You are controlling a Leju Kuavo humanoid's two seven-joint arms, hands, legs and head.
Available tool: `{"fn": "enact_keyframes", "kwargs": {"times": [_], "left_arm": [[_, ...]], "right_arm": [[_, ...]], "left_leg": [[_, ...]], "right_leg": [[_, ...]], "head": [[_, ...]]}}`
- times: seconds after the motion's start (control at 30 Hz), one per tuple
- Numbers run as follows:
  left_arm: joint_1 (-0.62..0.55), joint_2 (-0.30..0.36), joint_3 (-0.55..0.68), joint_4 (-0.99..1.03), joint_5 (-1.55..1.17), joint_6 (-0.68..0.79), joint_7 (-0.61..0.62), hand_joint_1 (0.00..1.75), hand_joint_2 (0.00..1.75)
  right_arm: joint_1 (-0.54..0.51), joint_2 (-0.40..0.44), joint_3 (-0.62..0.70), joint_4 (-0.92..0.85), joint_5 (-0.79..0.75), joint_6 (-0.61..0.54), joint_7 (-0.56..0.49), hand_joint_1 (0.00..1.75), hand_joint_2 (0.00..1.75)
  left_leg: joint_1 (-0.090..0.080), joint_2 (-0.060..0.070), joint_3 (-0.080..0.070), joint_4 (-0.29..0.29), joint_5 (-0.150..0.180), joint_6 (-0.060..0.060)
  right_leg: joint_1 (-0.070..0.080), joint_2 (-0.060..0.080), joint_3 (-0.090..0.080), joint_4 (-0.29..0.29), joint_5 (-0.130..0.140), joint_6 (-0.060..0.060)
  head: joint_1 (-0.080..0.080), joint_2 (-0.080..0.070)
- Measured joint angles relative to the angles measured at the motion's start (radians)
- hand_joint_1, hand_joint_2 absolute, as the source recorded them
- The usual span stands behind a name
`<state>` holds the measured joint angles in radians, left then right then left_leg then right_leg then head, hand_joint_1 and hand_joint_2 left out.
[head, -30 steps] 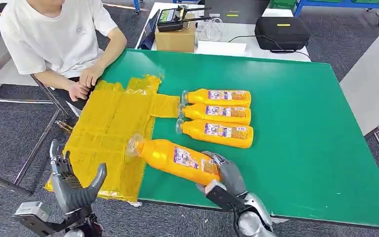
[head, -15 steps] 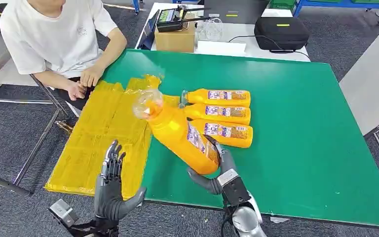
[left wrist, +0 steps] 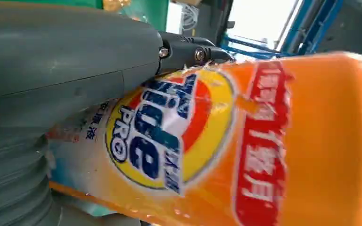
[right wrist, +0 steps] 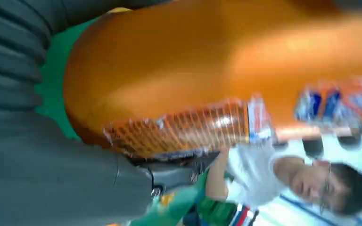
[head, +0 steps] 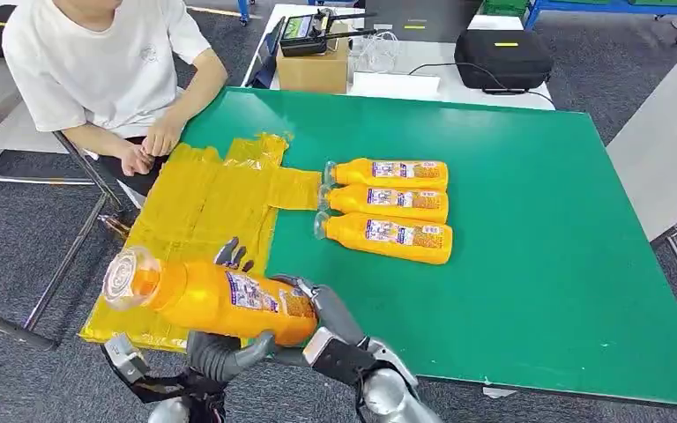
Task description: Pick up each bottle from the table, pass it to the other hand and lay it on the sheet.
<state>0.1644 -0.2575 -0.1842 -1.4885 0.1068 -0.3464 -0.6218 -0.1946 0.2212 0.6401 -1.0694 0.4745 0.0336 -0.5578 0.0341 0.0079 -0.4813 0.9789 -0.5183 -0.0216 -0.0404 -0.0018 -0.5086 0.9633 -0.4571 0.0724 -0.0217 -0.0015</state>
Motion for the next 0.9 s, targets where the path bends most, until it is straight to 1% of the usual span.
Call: {"fn": "enact_keyframes", "kwargs": {"times": [0.23, 0.27, 0.3, 0.33, 0.5, 0.53, 0.77, 0.9], "left_arm": [[-0.005, 0.002, -0.002, -0.002, 0.023, -0.042, -0.023, 0.00, 1.75], [-0.005, 0.004, -0.002, -0.002, 0.027, -0.045, -0.023, 0.09, 1.75], [-0.005, 0.006, -0.002, -0.002, 0.031, -0.046, -0.023, 0.09, 1.75], [-0.005, 0.008, -0.002, -0.001, 0.031, -0.046, -0.023, 1.75, 1.75], [-0.011, 0.010, -0.003, 0.006, 0.007, -0.020, 0.014, 1.75, 1.75], [-0.011, 0.010, -0.004, 0.007, 0.007, -0.015, 0.018, 1.75, 1.75], [-0.011, 0.010, -0.004, 0.016, 0.032, -0.013, 0.048, 1.75, 1.75], [-0.012, 0.010, -0.002, 0.016, 0.081, -0.016, 0.068, 1.75, 1.75]], "right_arm": [[-0.045, 0.019, 0.042, 0.082, 0.004, -0.012, 0.016, 1.75, 1.75], [-0.050, 0.020, 0.045, 0.089, 0.004, -0.013, 0.019, 1.55, 1.75], [-0.057, 0.023, 0.048, 0.099, 0.005, -0.014, 0.021, 1.55, 1.75], [-0.061, 0.024, 0.049, 0.105, 0.005, -0.015, 0.022, 0.00, 1.75], [-0.071, 0.028, 0.055, 0.127, 0.022, -0.049, 0.041, 0.00, 1.75], [-0.070, 0.029, 0.055, 0.129, 0.026, -0.055, 0.043, 0.00, 0.00], [-0.064, 0.029, 0.055, 0.127, 0.030, -0.111, 0.033, 0.00, 0.00], [-0.044, 0.028, 0.052, 0.100, 0.039, -0.174, 0.004, 0.00, 0.00]], "left_leg": [[0.000, 0.000, 0.000, 0.000, 0.000, 0.000], [0.000, 0.000, 0.000, 0.000, 0.000, 0.000], [0.000, 0.000, 0.000, 0.000, 0.000, 0.000], [0.000, 0.000, 0.000, 0.000, 0.000, 0.000], [0.000, 0.000, 0.000, 0.000, 0.000, 0.000], [0.000, 0.000, 0.000, 0.000, 0.000, 0.000], [0.000, 0.000, 0.000, 0.000, 0.000, 0.000], [0.000, 0.000, 0.000, 0.000, 0.000, 0.000]], "right_leg": [[0.000, 0.000, 0.000, 0.000, 0.000, 0.000], [0.000, 0.000, 0.000, 0.000, 0.000, 0.000], [0.000, 0.000, 0.000, 0.000, 0.000, 0.000], [0.000, 0.000, 0.000, 0.000, 0.000, 0.000], [0.000, 0.000, 0.000, 0.000, 0.000, 0.000], [0.000, 0.000, 0.000, 0.000, 0.000, 0.000], [0.000, 0.000, 0.000, 0.000, 0.000, 0.000], [0.000, 0.000, 0.000, 0.000, 0.000, 0.000]], "head": [[0.000, 0.000], [0.000, 0.000], [0.000, 0.000], [0.000, 0.000], [0.000, 0.000], [0.000, 0.000], [0.000, 0.000], [0.000, 0.000]]}}
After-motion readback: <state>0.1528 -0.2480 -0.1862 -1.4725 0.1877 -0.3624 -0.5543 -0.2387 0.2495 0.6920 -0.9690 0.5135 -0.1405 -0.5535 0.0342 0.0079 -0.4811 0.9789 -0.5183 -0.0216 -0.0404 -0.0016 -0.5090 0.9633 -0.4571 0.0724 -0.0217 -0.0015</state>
